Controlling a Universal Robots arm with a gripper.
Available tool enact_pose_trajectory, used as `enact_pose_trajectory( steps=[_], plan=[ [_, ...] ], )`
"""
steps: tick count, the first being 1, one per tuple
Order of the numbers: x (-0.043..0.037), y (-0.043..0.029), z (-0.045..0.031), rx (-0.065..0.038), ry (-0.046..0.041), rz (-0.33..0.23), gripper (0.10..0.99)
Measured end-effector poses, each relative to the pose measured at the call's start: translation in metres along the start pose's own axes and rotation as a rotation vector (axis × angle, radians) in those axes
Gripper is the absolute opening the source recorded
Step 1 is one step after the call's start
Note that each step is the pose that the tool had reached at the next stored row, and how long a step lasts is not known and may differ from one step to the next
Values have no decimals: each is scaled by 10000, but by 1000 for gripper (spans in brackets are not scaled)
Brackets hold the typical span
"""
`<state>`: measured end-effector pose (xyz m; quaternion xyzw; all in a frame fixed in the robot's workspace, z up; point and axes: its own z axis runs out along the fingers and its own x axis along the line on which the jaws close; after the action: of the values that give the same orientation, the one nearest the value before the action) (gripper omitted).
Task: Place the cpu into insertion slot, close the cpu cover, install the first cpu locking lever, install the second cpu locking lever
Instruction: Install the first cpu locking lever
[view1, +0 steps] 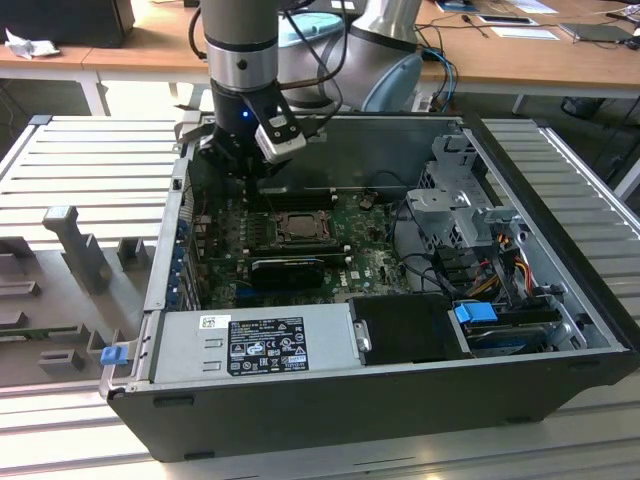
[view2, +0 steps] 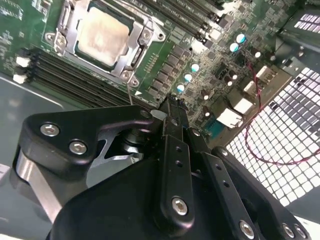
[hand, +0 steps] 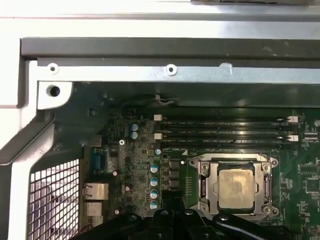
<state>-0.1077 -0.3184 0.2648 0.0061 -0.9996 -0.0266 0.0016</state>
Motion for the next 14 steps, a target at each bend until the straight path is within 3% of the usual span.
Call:
enact_pose_trajectory(
  steps=[8, 10, 14],
  plan=[
    [1, 169, 63, -31, 1, -45, 106],
    [-14, 255, 79, -36, 3, -76, 106],
    [-87, 254, 79, -36, 3, -74, 106]
  ],
)
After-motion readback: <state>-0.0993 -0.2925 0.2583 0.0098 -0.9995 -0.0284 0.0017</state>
